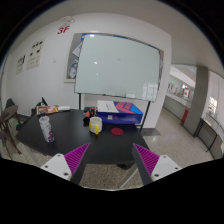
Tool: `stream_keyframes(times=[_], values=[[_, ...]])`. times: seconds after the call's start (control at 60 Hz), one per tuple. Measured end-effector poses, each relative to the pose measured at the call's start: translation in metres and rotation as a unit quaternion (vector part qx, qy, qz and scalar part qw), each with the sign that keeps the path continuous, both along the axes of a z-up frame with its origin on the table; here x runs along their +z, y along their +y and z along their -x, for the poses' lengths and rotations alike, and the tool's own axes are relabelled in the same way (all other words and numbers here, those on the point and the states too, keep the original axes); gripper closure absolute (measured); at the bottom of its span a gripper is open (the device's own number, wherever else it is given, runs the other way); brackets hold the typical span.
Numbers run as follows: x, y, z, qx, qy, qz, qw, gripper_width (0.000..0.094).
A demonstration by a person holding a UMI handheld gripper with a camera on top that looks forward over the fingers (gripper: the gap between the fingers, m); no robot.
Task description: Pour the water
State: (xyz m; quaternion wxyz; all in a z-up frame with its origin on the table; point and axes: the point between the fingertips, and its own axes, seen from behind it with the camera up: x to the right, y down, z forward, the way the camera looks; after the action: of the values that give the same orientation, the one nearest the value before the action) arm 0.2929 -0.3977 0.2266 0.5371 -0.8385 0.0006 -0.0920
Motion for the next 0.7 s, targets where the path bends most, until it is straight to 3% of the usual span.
stream_keyframes(times=[0.167, 0.35, 0.533, 0.7], values=[[-0.028, -0.015, 0.012, -0.001, -0.002, 0.024, 1.0, 0.0094], [-0.092, -0.024, 0.061, 0.014, -0.013, 0.036, 0.999, 0.0093], [-0.149, -0.007, 0.16, 0.042, 0.014, 0.061, 0.997, 0.0093], [-0.16, 0.055, 0.266, 0.071, 0.055, 0.033, 0.995, 0.0089]])
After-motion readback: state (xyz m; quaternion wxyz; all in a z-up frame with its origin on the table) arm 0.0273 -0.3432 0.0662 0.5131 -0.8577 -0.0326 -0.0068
